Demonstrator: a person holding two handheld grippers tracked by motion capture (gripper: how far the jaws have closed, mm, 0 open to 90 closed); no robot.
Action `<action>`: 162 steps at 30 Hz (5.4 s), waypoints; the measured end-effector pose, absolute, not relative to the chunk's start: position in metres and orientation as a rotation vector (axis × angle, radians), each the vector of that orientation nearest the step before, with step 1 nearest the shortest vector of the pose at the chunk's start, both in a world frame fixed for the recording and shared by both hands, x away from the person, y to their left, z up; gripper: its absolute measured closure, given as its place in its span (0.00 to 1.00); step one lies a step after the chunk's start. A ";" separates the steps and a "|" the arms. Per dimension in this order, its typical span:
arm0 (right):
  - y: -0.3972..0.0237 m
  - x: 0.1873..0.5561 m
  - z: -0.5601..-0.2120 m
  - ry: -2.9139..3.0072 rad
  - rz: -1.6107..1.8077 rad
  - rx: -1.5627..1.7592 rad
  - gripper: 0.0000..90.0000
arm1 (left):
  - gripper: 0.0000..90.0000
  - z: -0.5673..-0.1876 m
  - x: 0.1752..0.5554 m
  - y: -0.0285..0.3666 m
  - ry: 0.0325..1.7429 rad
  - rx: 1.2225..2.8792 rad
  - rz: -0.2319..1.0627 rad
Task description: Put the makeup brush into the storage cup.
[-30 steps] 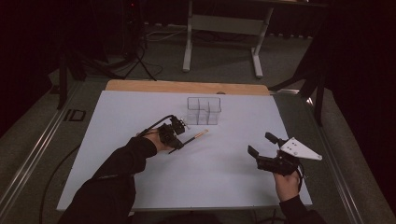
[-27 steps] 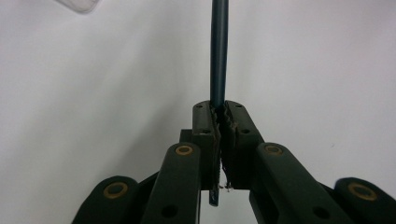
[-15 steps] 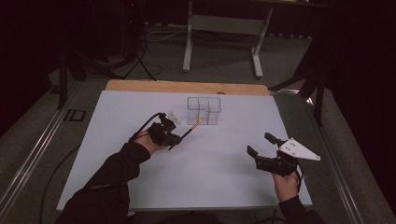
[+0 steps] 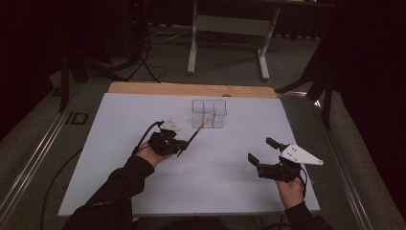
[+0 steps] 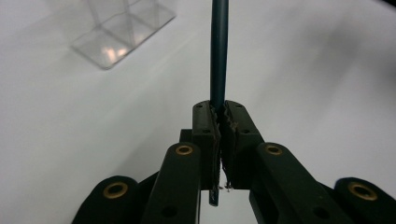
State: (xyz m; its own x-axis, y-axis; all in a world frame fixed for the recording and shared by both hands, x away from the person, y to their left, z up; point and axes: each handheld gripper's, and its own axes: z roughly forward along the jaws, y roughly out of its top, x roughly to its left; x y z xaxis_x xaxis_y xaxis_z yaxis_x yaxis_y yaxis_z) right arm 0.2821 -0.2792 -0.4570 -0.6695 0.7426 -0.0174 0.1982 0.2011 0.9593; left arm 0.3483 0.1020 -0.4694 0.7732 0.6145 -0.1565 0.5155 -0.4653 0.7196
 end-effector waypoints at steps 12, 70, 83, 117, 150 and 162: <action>-0.278 0.283 -0.458 2.016 1.444 0.889 0.12 | 0.94 -0.472 0.331 0.094 0.822 1.969 0.128; -0.218 0.256 -0.413 2.178 1.357 0.879 0.12 | 0.94 -0.504 0.323 0.108 0.775 1.675 0.129; -0.184 0.275 -0.374 2.093 1.369 1.052 0.11 | 0.94 -0.508 0.323 0.104 0.777 1.672 0.118; -0.088 0.317 -0.394 1.974 1.347 1.433 0.50 | 0.94 -0.508 0.324 0.102 0.771 1.637 0.116; -0.089 0.328 -0.413 1.917 1.415 1.525 0.93 | 0.94 -0.505 0.325 0.102 0.753 1.668 0.102; -0.087 0.328 -0.406 1.955 1.409 1.434 0.94 | 0.57 -0.491 0.327 0.100 0.761 1.704 0.098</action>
